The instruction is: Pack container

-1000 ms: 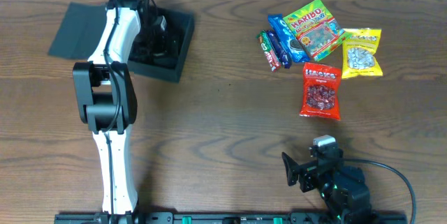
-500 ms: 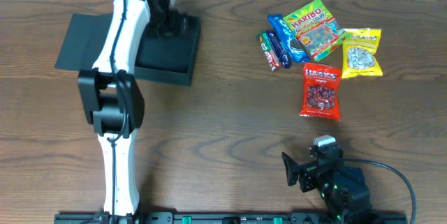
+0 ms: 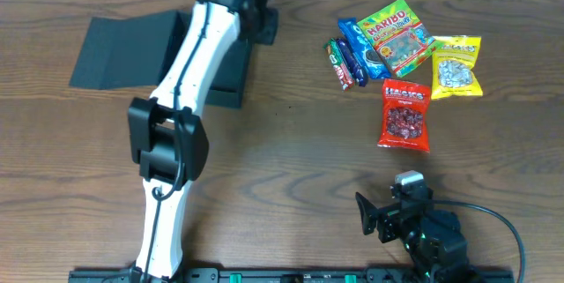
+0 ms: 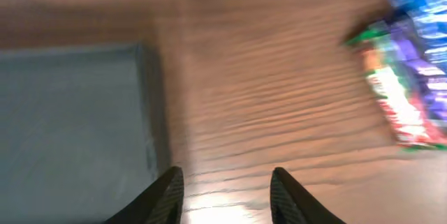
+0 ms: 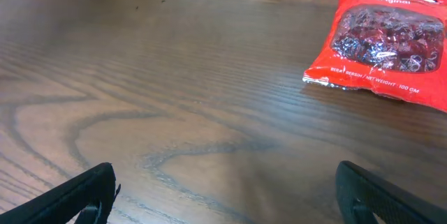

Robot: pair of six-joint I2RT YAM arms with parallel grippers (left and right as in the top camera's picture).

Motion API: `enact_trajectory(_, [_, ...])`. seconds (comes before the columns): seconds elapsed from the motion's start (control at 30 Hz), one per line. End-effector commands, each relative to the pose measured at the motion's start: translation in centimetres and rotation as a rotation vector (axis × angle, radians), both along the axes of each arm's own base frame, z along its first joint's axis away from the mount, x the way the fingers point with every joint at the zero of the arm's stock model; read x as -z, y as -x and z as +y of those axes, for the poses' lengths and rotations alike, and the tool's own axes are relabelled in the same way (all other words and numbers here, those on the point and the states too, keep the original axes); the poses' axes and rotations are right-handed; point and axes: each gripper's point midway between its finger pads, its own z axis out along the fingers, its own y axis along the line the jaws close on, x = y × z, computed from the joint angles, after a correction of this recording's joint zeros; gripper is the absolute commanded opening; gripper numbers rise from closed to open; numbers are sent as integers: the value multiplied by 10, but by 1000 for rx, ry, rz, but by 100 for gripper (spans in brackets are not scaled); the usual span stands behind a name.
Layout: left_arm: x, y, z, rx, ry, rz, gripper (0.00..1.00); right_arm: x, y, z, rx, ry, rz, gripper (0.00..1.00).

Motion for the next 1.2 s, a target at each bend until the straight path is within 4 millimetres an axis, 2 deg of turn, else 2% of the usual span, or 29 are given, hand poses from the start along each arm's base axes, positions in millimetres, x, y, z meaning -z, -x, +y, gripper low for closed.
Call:
enact_trajectory(0.0, [22,-3,30,-139,-131,13,40,3,1,1,-15,18,-3,99])
enact_trajectory(0.13, [29,0,35,-191,-127,36,40,3,1,1,-15,18,-3,99])
enact_trajectory(0.27, [45,5,45,-211,-161,61,48,3,1,1,-15,18,-3,99])
enact_trajectory(0.37, [56,8,45,-209,-163,75,47,3,1,1,-15,18,-3,99])
enact_trajectory(0.5, [71,14,43,-198,-148,102,31,3,1,1,-15,18,-3,99])
enact_trajectory(0.57, [72,16,43,-196,-152,108,16,3,1,1,-15,18,-3,99])
enact_trajectory(0.63, [72,16,43,-178,-159,108,6,3,1,1,-15,18,-3,100])
enact_trajectory(0.7, [73,20,43,-100,-189,115,6,3,1,1,-15,18,-3,99])
enact_trajectory(0.83, [78,44,30,139,-196,188,6,3,1,1,-15,18,-3,99])
enact_trajectory(1.03, [81,92,17,328,-196,341,6,3,1,1,-15,18,-3,99])
enact_trajectory(1.17, [80,121,4,513,-234,405,6,3,1,1,-15,18,-3,99])
